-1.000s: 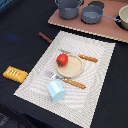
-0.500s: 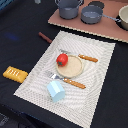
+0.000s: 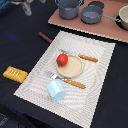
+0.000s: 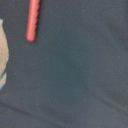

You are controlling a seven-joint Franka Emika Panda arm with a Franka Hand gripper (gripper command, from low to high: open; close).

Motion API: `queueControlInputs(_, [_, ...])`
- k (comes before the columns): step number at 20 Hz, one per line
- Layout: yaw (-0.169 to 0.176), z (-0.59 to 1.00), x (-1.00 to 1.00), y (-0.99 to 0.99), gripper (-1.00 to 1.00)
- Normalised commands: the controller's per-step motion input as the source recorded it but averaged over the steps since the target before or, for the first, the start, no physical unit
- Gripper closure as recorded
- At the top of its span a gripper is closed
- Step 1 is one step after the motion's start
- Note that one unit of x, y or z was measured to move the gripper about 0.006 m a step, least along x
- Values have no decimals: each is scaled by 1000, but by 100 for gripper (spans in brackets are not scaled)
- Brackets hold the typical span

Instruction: Interact with the objects in diverse but meaningful ways.

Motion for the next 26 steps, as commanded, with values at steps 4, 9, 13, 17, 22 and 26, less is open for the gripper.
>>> queueControlInputs(4, [73,-113,227,-928,-100])
queueControlInputs(9, [61,-208,226,-927,-100])
queueControlInputs(13, [51,-354,194,-809,-100])
queueControlInputs(17, [23,-436,149,-615,-100])
queueControlInputs(22, [1,-449,3,-387,-100])
queueControlInputs(26, [0,-354,29,-405,-100])
